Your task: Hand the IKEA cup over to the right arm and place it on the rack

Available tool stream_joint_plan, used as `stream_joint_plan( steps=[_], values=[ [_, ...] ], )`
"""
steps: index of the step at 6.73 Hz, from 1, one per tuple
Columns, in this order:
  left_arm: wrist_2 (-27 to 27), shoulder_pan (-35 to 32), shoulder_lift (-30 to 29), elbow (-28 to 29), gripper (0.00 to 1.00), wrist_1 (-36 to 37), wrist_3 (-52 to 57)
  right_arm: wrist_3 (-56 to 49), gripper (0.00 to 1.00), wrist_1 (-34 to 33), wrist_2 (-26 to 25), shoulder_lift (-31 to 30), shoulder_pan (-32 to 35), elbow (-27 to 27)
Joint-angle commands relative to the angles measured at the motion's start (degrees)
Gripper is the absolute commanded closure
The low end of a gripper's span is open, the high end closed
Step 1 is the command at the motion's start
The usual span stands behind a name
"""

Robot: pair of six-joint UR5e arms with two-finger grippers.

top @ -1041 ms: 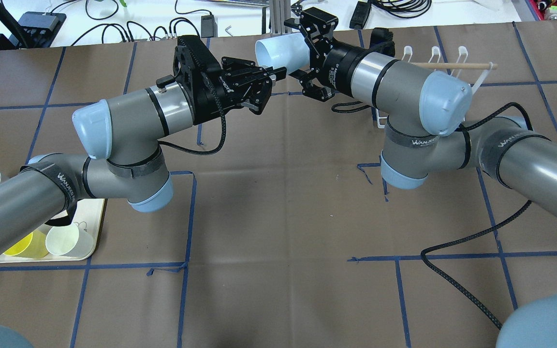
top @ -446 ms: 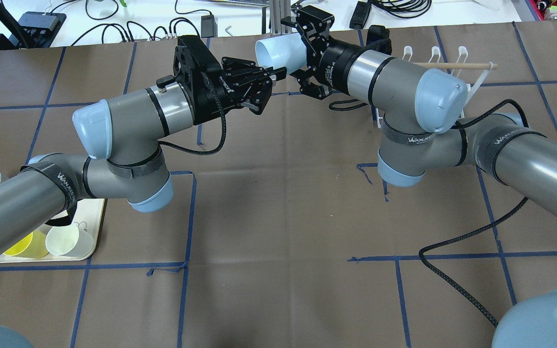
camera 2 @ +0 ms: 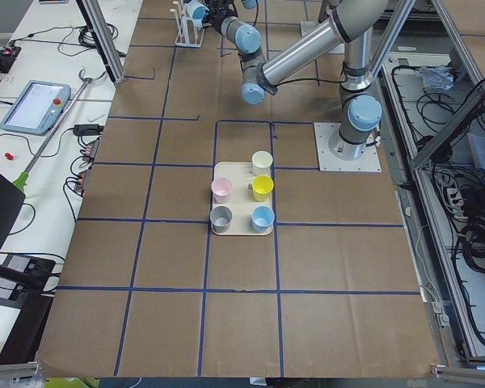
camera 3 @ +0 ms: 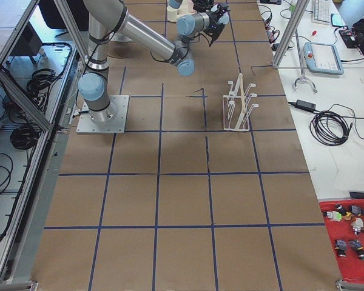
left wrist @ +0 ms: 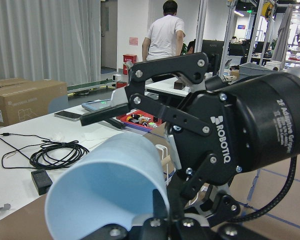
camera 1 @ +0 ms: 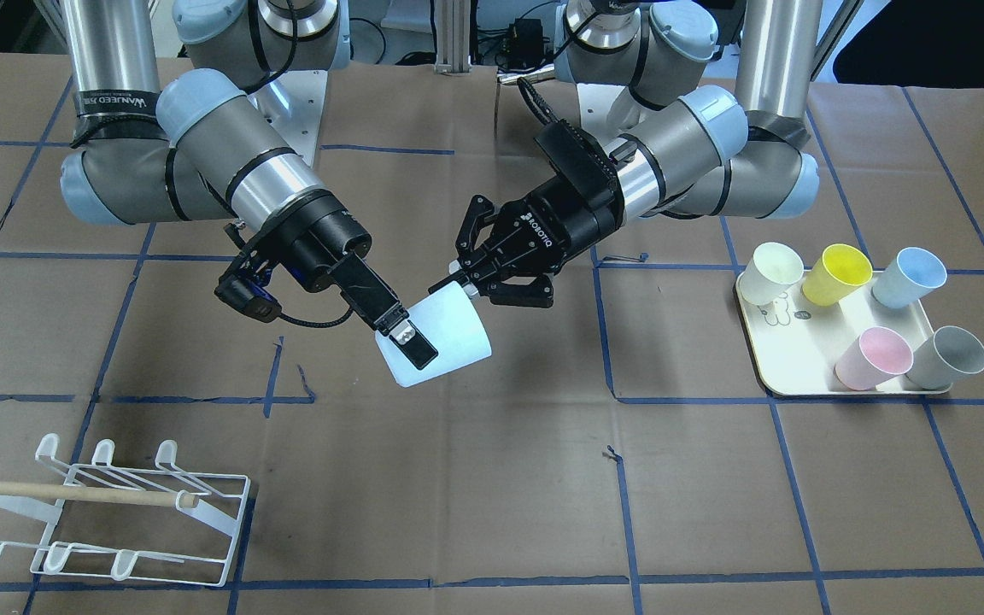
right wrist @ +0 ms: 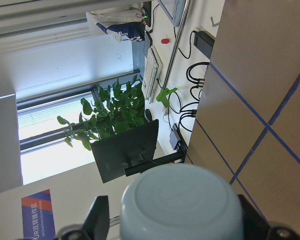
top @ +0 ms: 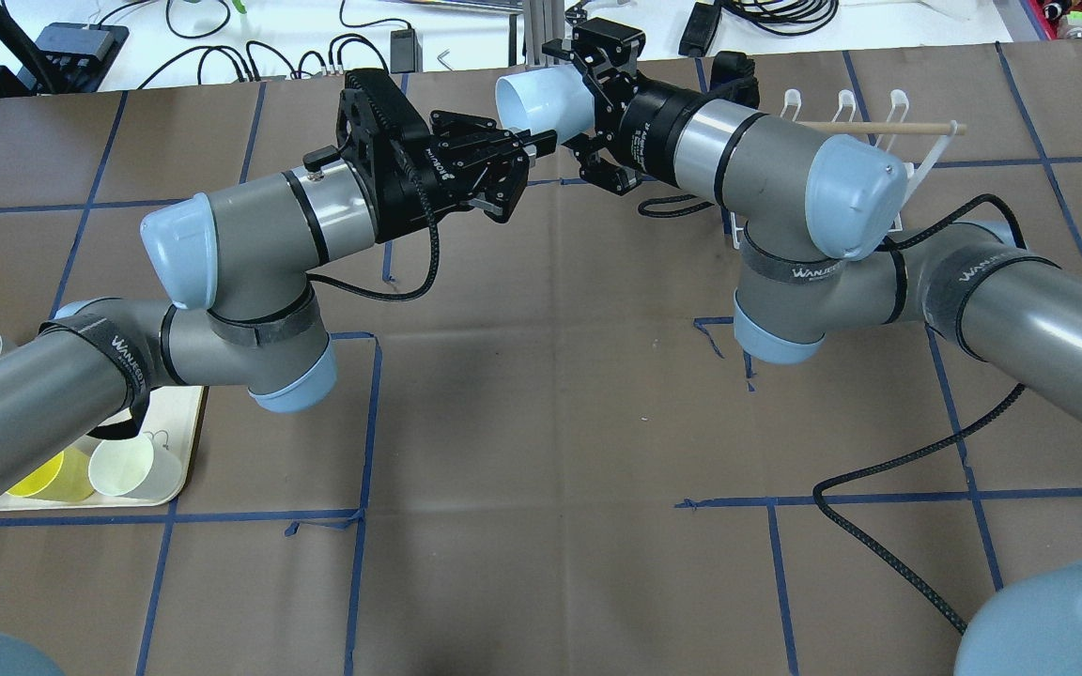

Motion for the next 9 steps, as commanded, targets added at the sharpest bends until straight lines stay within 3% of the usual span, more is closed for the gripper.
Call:
stream_joint_plan(
  steps=[1, 2, 3, 4, 5, 7, 9],
  values=[
    [0.0, 0.0, 0.0, 0.0, 0.98, 0.0, 0.0, 0.0, 0.38, -0.1, 0.3, 0.0, -0.1, 0.0],
    [0.0, 0.0, 0.0, 0.0, 0.93, 0.0, 0.0, 0.0, 0.49, -0.1, 0.3, 0.0, -0.1, 0.0],
    [0.2, 0.1, 0.1, 0.4, 0.71, -0.1, 0.0, 0.0, 0.57, -0.1, 0.3, 0.0, -0.1, 0.1],
    [2.9, 0.1, 0.1, 0.6, 0.45, 0.0, 0.0, 0.0, 0.59, 0.0, 0.3, 0.0, -0.1, 0.2],
    [3.2, 0.1, 0.0, 0.7, 0.3, 0.0, -0.1, 0.0, 0.59, 0.0, 0.3, -0.1, -0.1, 0.2],
    [3.3, 0.5, 0.3, 0.4, 0.13, 0.1, -0.1, 0.0, 0.62, 0.0, 0.3, -0.2, -0.1, 0.2],
    [4.3, 4.7, 1.8, -0.5, 0.1, -0.4, -0.7, -0.3, 0.64, 0.0, 0.2, -0.1, -0.4, -0.3]
  ],
)
